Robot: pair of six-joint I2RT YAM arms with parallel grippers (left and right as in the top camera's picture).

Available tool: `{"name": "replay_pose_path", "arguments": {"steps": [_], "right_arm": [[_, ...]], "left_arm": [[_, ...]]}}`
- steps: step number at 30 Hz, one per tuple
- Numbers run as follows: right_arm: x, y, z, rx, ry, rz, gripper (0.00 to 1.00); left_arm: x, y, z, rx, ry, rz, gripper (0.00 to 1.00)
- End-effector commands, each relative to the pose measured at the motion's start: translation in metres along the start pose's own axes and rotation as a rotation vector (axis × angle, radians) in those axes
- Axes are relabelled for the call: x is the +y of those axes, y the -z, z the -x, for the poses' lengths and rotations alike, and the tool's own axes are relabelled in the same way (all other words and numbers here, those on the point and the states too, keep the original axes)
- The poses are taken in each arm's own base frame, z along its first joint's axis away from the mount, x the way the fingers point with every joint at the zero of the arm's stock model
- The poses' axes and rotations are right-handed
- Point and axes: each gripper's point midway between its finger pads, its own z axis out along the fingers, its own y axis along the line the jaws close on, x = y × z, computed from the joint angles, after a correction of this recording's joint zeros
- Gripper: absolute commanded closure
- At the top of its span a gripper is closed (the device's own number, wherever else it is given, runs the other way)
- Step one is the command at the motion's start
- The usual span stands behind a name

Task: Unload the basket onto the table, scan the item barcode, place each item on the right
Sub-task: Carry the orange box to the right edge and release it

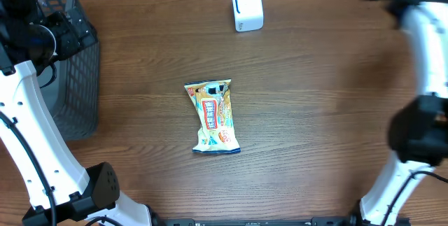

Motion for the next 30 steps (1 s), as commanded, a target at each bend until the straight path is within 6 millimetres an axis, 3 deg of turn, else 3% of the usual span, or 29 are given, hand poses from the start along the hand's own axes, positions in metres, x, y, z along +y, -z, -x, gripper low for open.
{"name": "replay_pose_path", "arguments": {"steps": [1,4,6,12,15,22,24,27,30], "right_arm": [[-0.058,-0.029,0.008,0.071,-0.135,-0.067,0.96],[-0.114,-0.057,0.015,0.119,-0.23,-0.129,0.96],[-0.141,-0.07,0.016,0.148,-0.289,-0.137,0.96],[-0.194,-0.099,0.016,0.186,-0.418,-0.138,0.87],[-0.211,-0.111,0.014,0.195,-0.446,-0.161,0.83],[-0.224,-0.117,0.015,0.195,-0.468,-0.177,0.74],[-0.224,-0.117,0.014,0.199,-0.469,-0.172,0.64],[-0.216,-0.117,0.012,0.22,-0.473,-0.13,0.51],[-0.195,-0.113,0.011,0.262,-0.466,-0.027,0.47]], "left_arm": [[0.004,0.006,0.0,-0.014,-0.008,0.008,0.0],[0.004,0.006,0.0,-0.014,-0.008,0.008,0.0],[0.004,0.006,0.0,-0.014,-0.008,0.008,0.0],[0.004,0.006,0.0,-0.014,-0.008,0.008,0.0],[0.004,0.006,0.0,-0.014,-0.008,0.008,0.0],[0.004,0.006,0.0,-0.014,-0.008,0.008,0.0],[0.004,0.006,0.0,-0.014,-0.008,0.008,0.0],[0.004,0.006,0.0,-0.014,-0.008,0.008,0.0],[0.004,0.006,0.0,-0.014,-0.008,0.008,0.0]]}}
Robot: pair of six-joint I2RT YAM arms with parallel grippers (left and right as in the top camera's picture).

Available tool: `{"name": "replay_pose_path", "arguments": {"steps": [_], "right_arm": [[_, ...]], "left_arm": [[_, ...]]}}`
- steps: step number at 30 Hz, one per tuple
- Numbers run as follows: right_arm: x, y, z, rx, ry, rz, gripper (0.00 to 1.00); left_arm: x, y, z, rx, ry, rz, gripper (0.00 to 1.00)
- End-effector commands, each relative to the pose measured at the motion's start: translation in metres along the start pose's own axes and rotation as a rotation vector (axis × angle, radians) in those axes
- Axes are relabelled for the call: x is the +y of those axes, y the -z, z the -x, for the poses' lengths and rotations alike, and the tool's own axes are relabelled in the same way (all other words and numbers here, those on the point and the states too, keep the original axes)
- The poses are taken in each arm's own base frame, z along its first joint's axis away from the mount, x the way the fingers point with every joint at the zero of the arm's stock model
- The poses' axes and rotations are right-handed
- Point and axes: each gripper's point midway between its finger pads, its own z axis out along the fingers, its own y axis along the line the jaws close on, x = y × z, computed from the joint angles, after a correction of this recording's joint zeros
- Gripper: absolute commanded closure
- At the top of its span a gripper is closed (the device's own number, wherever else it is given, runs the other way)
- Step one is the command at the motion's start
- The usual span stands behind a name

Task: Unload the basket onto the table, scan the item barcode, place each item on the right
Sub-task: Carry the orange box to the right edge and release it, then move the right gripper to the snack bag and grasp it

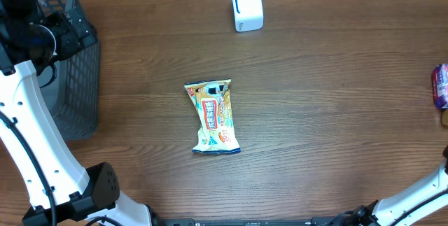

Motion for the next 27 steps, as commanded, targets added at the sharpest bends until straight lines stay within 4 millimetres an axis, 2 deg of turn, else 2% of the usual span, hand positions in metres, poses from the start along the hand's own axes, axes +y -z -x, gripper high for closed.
{"name": "replay_pose_path", "arguments": {"steps": [1,5,7,10,12,14,16,22,23,26,27], "right_arm": [[0.02,0.001,-0.013,0.076,0.025,0.108,0.47],[0.05,0.012,-0.038,0.171,0.125,0.252,0.43],[0.076,0.025,-0.063,0.258,0.211,0.388,0.37],[0.117,0.059,-0.108,0.403,0.365,0.646,0.27],[0.138,0.087,-0.14,0.493,0.46,0.798,0.12],[0.153,0.113,-0.175,0.575,0.557,0.913,0.04],[0.162,0.132,-0.208,0.637,0.641,0.957,0.0],[0.176,0.184,-0.331,0.802,0.901,0.933,0.0],[0.177,0.199,-0.365,0.825,0.987,0.927,0.0],[0.169,0.22,-0.427,0.824,1.166,0.874,0.0],[0.162,0.227,-0.454,0.804,1.257,0.836,0.0]], "left_arm": [[0.004,0.006,0.0,-0.014,-0.008,0.008,0.0],[0.004,0.006,0.0,-0.014,-0.008,0.008,0.0],[0.004,0.006,0.0,-0.014,-0.008,0.008,0.0],[0.004,0.006,0.0,-0.014,-0.008,0.008,0.0],[0.004,0.006,0.0,-0.014,-0.008,0.008,0.0],[0.004,0.006,0.0,-0.014,-0.008,0.008,0.0],[0.004,0.006,0.0,-0.014,-0.008,0.008,0.0],[0.004,0.006,0.0,-0.014,-0.008,0.008,0.0],[0.004,0.006,0.0,-0.014,-0.008,0.007,0.0],[0.004,0.006,0.0,-0.014,-0.008,0.008,0.0],[0.004,0.006,0.0,-0.014,-0.008,0.008,0.0]]}}
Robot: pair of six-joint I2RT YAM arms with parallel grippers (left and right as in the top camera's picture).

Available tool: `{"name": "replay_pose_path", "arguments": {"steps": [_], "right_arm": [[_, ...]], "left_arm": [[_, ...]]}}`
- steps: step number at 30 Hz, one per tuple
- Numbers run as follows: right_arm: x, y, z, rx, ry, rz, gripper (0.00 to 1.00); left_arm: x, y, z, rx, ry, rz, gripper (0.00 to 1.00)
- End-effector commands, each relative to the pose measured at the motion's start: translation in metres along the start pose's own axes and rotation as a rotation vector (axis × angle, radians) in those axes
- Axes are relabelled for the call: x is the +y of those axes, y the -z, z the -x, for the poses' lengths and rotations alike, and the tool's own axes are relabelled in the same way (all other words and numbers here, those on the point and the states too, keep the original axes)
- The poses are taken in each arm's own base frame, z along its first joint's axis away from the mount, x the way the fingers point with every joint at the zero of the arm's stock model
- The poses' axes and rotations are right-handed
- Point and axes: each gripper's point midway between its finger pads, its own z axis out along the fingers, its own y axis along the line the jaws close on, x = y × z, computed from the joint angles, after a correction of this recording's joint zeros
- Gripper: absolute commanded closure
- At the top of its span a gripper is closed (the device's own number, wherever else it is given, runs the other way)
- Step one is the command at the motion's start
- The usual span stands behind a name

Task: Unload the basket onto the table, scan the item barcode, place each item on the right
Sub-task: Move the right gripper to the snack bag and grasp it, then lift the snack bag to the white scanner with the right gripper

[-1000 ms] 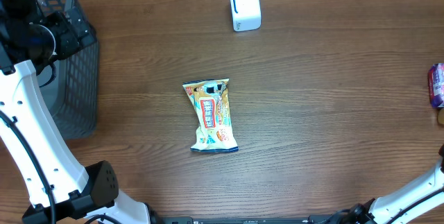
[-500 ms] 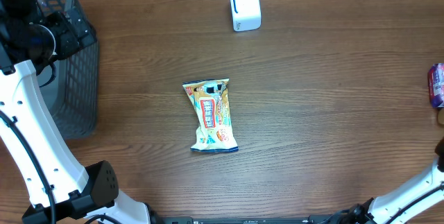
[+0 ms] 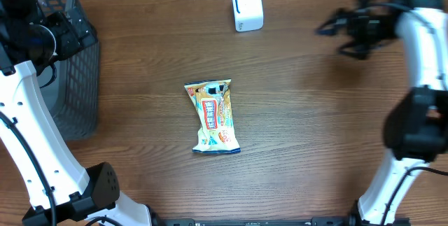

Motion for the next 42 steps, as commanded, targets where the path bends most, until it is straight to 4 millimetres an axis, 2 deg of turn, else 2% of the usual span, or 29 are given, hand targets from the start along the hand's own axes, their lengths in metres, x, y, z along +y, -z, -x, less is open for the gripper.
{"name": "replay_pose_path", "arguments": {"steps": [1,6,12,15,18,20,23,26,29,32,37,42], "right_arm": [[0.044,-0.052,-0.039,0.119,0.178,-0.108,0.0],[0.1,-0.114,-0.109,0.237,0.377,-0.259,0.0],[0.126,-0.152,-0.151,0.111,0.405,-0.529,0.0],[0.142,-0.171,-0.17,0.061,0.453,-0.55,0.0],[0.155,-0.196,-0.195,0.054,0.495,-0.515,0.05],[0.15,-0.205,-0.2,0.025,0.509,-0.547,0.06],[0.13,-0.208,-0.197,-0.048,0.469,-0.64,0.07],[0.116,-0.216,-0.2,-0.041,0.448,-0.649,0.1],[0.104,-0.222,-0.201,-0.033,0.439,-0.652,0.2],[0.1,-0.223,-0.199,-0.035,0.432,-0.654,0.29],[0.099,-0.226,-0.198,-0.046,0.409,-0.645,0.3],[0.082,-0.228,-0.198,-0.045,0.373,-0.669,0.45]], "left_arm": [[0.004,0.006,0.0,-0.014,-0.008,0.008,0.0],[0.004,0.006,0.0,-0.014,-0.008,0.008,0.0],[0.004,0.006,0.0,-0.014,-0.008,0.008,0.0],[0.004,0.006,0.0,-0.014,-0.008,0.008,0.0],[0.004,0.006,0.0,-0.014,-0.008,0.008,0.0],[0.004,0.006,0.0,-0.014,-0.008,0.008,0.0],[0.004,0.006,0.0,-0.014,-0.008,0.008,0.0],[0.004,0.006,0.0,-0.014,-0.008,0.008,0.0],[0.004,0.006,0.0,-0.014,-0.008,0.008,0.0],[0.004,0.006,0.0,-0.014,-0.008,0.008,0.0],[0.004,0.006,0.0,-0.014,-0.008,0.008,0.0],[0.004,0.006,0.0,-0.014,-0.008,0.008,0.0]]}}
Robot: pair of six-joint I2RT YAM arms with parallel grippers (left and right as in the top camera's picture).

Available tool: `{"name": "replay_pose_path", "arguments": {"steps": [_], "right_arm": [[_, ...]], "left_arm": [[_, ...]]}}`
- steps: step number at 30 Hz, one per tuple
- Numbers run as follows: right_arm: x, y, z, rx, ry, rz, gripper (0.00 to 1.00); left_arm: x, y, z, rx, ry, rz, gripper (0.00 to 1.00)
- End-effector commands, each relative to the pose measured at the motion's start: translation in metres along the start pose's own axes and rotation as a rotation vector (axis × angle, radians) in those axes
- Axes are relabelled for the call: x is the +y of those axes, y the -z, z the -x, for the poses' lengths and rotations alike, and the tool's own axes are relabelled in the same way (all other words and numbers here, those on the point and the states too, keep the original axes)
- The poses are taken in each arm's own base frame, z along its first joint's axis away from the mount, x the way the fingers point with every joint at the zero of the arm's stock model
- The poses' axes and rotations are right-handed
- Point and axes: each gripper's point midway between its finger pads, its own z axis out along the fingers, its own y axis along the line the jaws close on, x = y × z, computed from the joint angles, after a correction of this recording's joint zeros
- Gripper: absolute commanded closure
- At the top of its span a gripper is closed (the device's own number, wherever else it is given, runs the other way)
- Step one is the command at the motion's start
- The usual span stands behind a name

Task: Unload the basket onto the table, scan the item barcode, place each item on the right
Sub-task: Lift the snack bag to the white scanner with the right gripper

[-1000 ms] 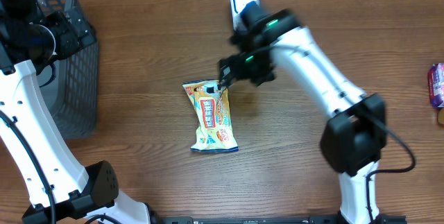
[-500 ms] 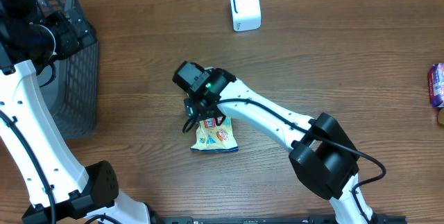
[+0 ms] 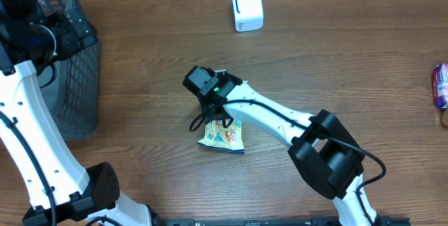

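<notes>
The snack packet, yellow and orange with a blue edge, lies at the table's middle; only its lower end shows. My right arm reaches across from the lower right, and the right gripper sits on the packet's upper part. Its black wrist covers the fingers, so whether they are closed on the packet is hidden. The white scanner with a blue-rimmed window stands at the far edge, well beyond the packet. The left gripper hangs at the far left over the basket, its jaws not readable.
A dark mesh basket stands at the left edge under the left arm. A purple object peeks in at the right edge. The wooden table stretches between scanner and packet.
My right gripper was up near the far right of the table, away from the packet. Now it is down on the packet's upper half, and the packet's lower end sits slightly further right.
The packet lay alone at the table's middle throughout. The right arm stood at the right edge, then was almost out of view, then its gripper hovered at the far right near the scanner's level. Now it covers the packet. The left arm has not moved.
</notes>
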Motion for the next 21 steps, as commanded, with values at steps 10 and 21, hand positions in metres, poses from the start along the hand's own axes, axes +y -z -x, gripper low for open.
{"name": "replay_pose_path", "arguments": {"steps": [10,21], "right_arm": [[-0.039,0.009,0.031,-0.002,-0.089,-0.046,0.96],[-0.085,0.117,0.197,-0.415,-0.122,0.099,0.96]], "left_arm": [[0.004,0.006,0.0,-0.014,-0.008,0.008,0.0],[0.004,0.006,0.0,-0.014,-0.008,0.008,0.0]]}}
